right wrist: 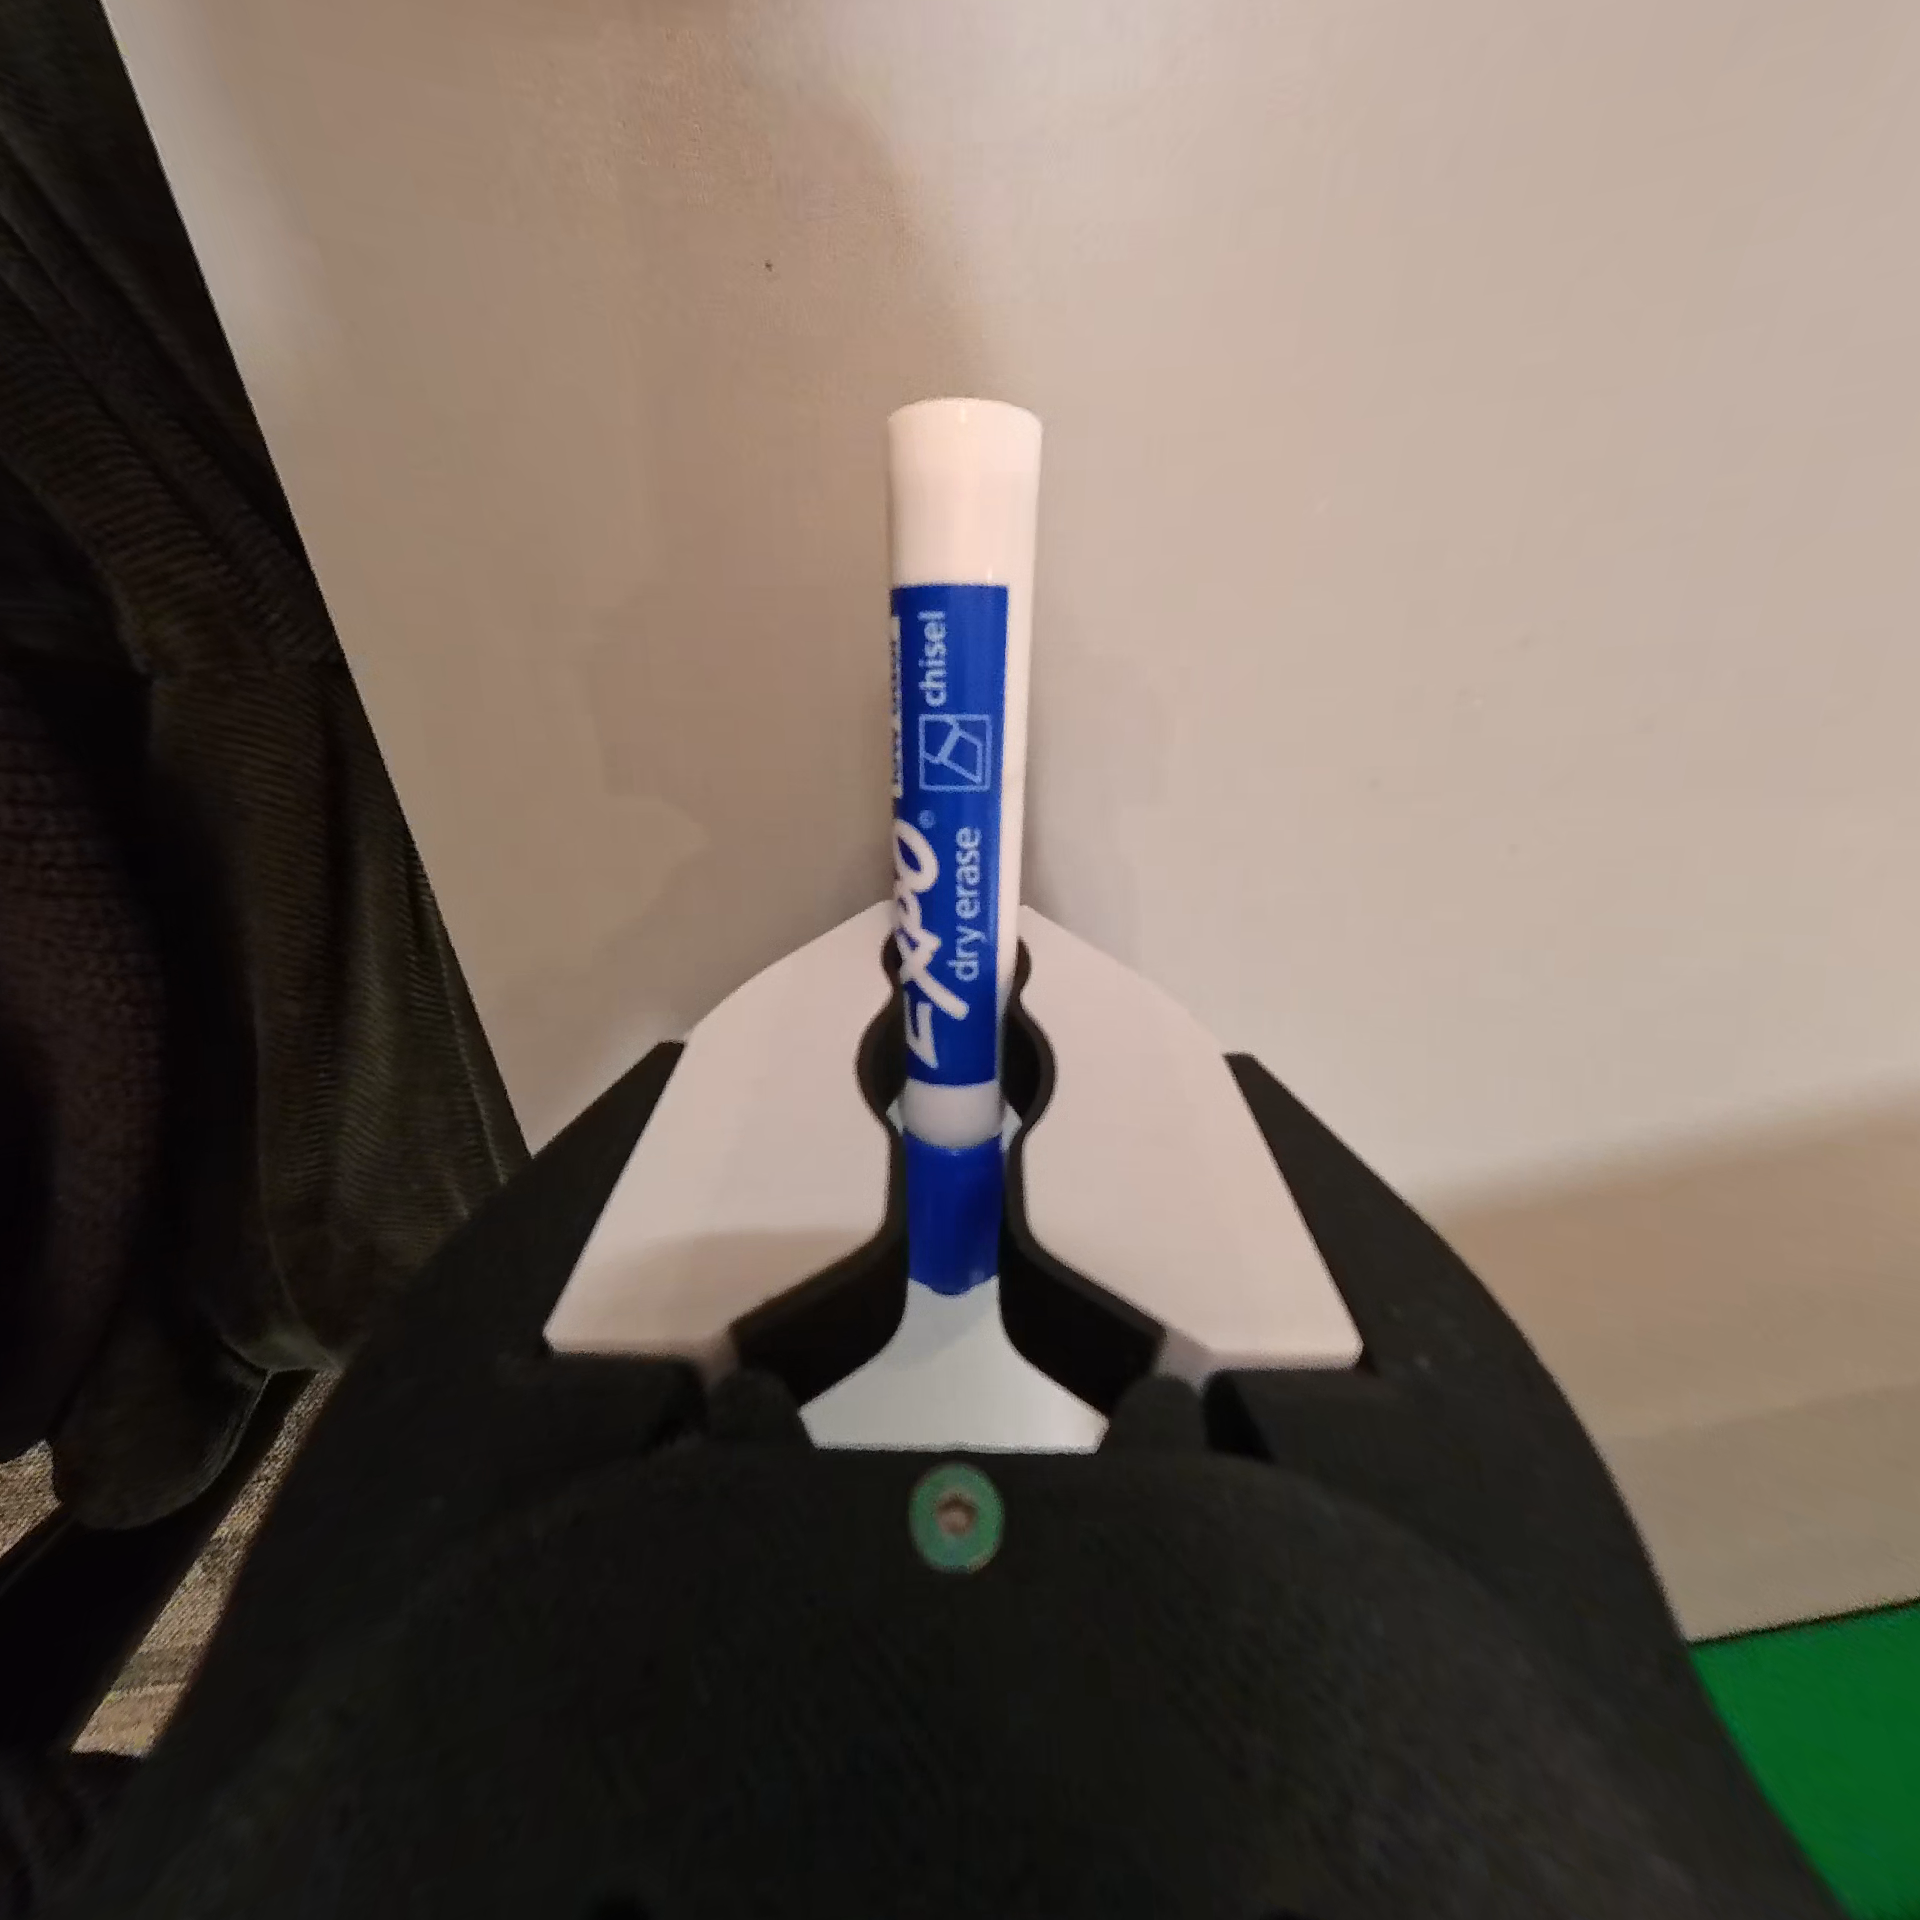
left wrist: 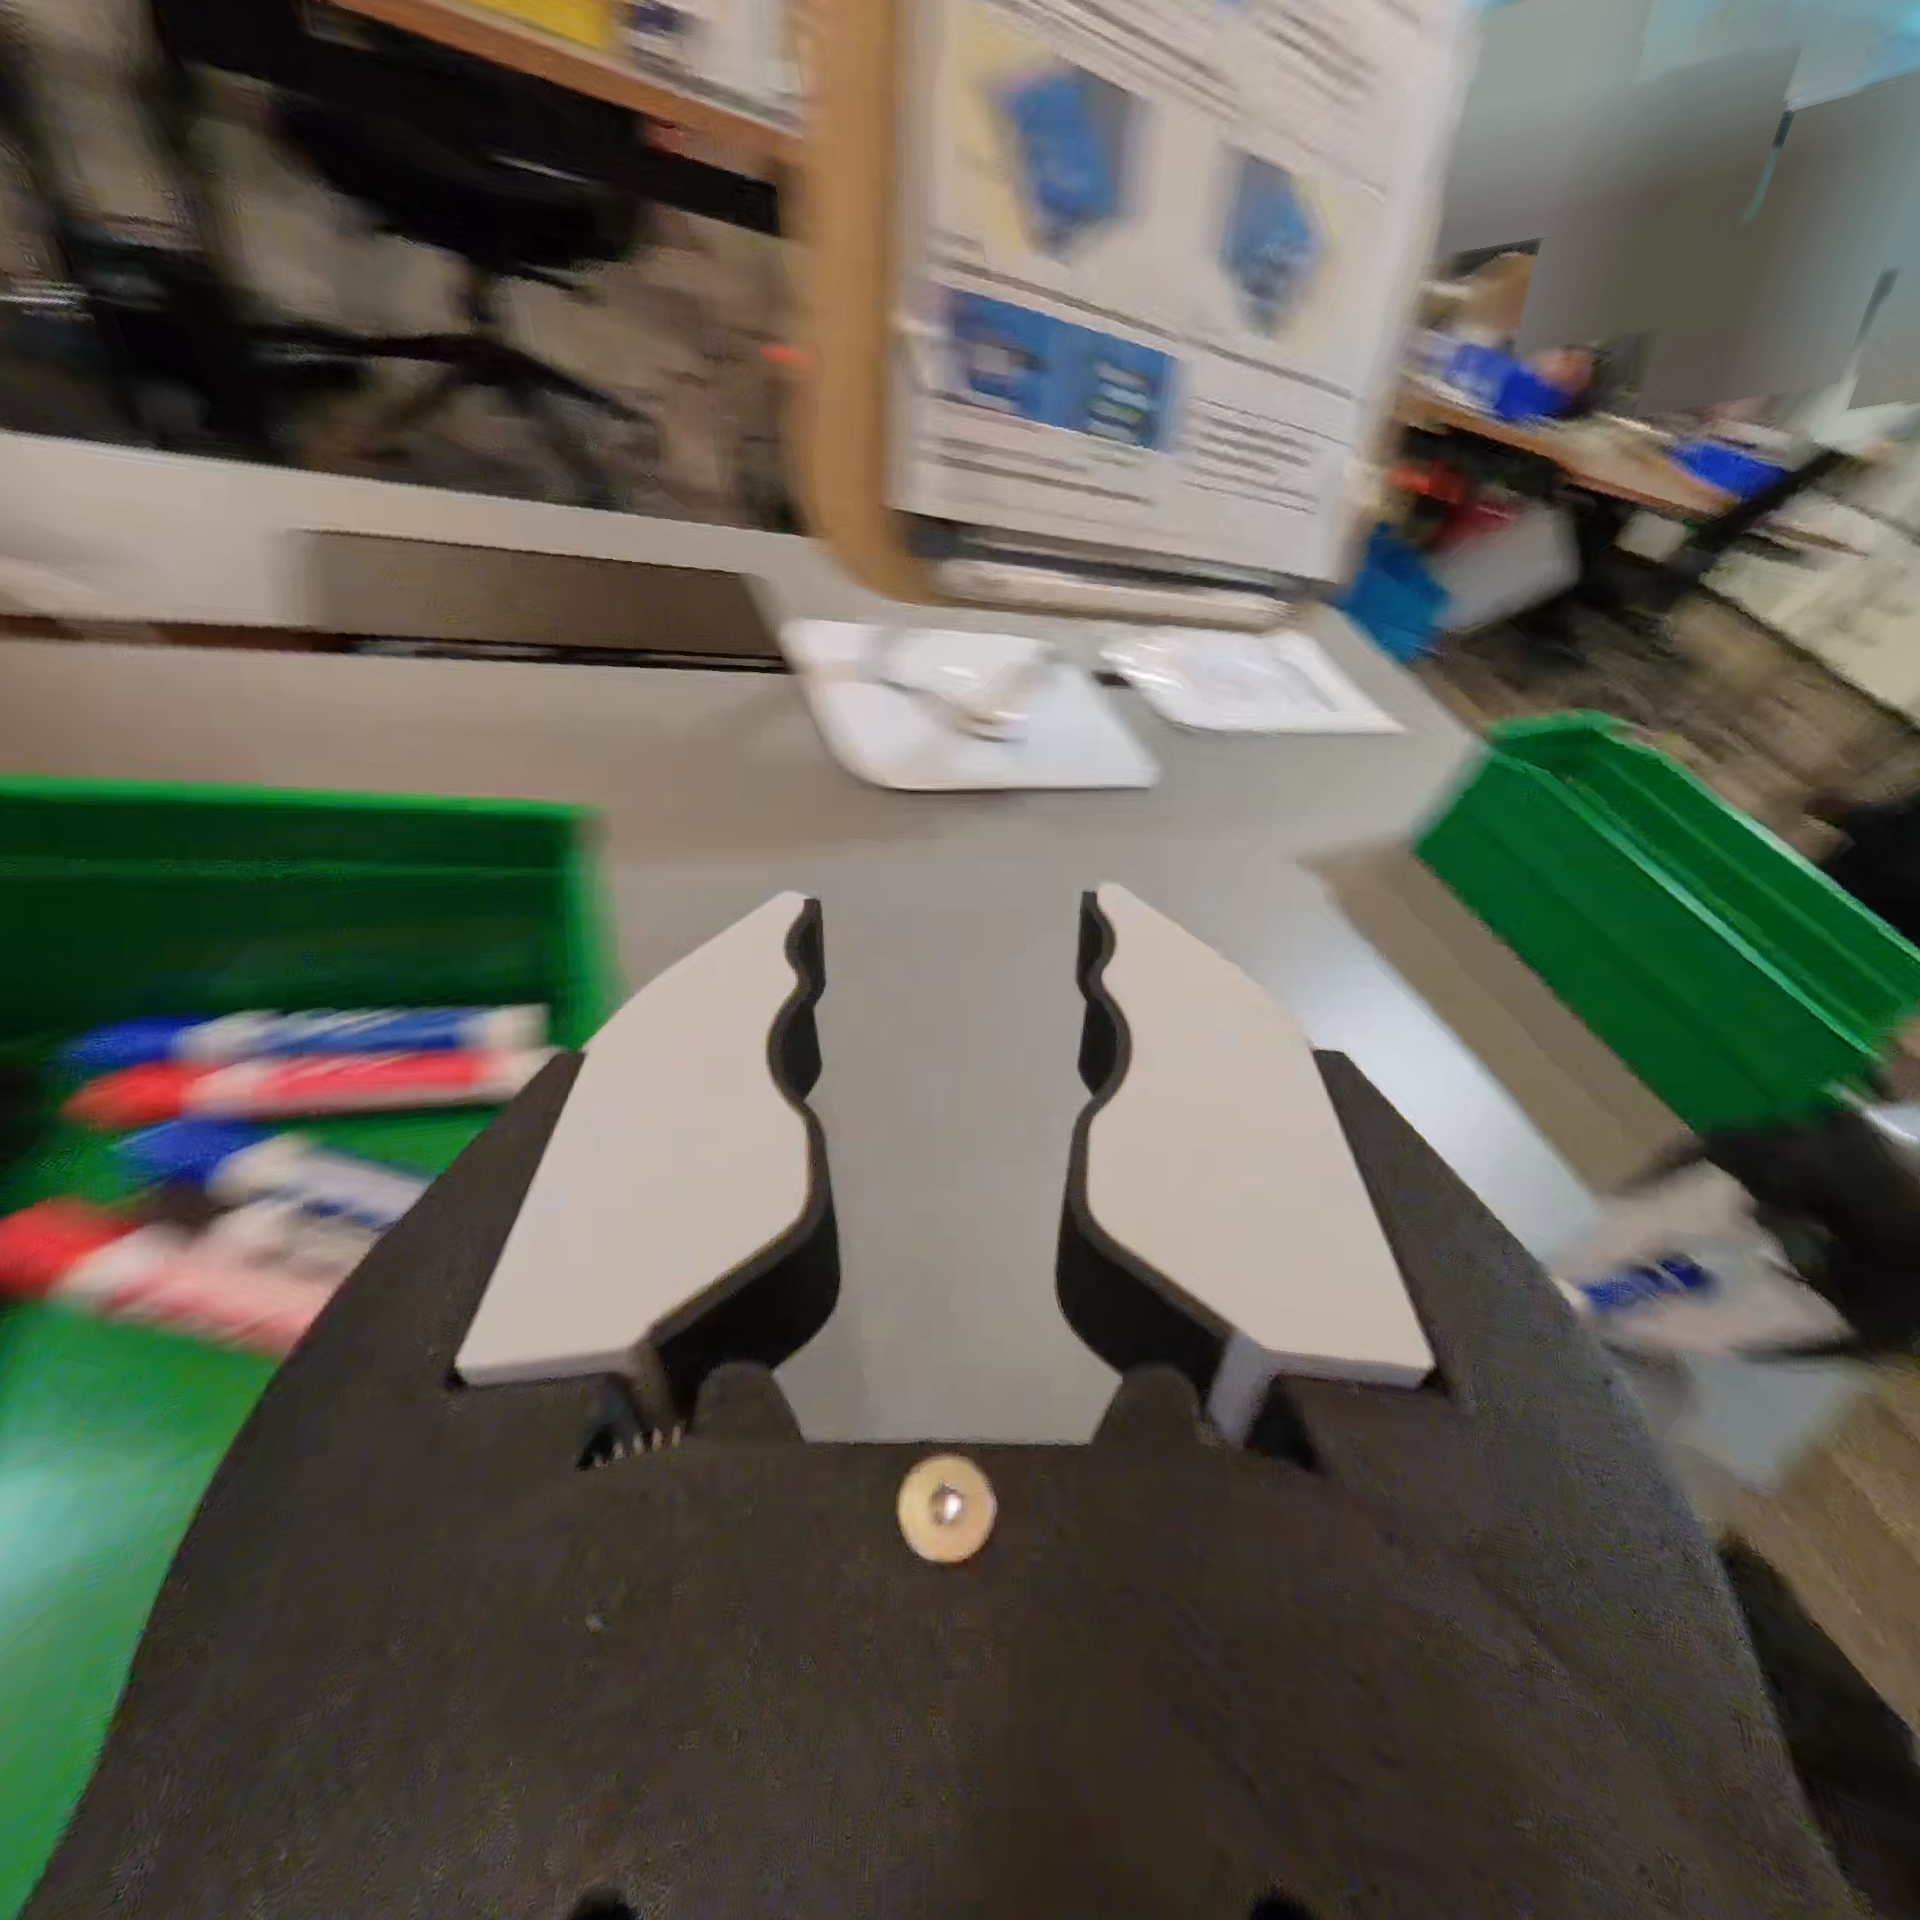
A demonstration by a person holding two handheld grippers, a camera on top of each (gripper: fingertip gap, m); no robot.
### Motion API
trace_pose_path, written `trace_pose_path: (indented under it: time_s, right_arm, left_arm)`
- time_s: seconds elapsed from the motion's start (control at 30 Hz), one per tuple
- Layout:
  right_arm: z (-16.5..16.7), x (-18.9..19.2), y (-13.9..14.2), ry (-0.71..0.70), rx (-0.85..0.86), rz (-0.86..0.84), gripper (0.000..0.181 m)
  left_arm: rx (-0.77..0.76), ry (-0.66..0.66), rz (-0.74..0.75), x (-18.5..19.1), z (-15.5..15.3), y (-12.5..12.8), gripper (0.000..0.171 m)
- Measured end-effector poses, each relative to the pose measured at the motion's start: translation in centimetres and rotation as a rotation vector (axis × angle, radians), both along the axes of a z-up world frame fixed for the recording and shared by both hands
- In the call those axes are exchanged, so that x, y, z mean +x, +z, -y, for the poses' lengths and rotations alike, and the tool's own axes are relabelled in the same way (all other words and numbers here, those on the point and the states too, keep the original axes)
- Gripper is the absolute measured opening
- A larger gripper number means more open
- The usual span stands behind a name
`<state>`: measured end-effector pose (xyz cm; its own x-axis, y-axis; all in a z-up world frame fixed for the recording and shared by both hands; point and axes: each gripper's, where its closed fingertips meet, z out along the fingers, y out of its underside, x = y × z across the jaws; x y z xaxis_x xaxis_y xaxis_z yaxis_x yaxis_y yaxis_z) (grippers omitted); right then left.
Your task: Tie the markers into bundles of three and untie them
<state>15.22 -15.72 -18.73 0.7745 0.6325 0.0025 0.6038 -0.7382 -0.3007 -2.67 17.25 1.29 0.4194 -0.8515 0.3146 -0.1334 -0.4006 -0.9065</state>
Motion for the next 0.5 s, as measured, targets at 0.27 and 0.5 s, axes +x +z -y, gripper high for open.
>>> trace_pose_path:
  time_s: [0.27,0.5]
  right_arm:
    - [-0.3,0.1,0.0,-0.001,0.004,0.029,0.014]
    - [-0.3,0.0,0.0,0.000,0.005,0.030,0.014]
  left_arm:
    - [-0.307,0.341,-0.351,-10.9,-8.9,-11.8,0.074]
    - [-0.278,0.358,-0.621,-9.8,-9.9,-17.8,0.069]
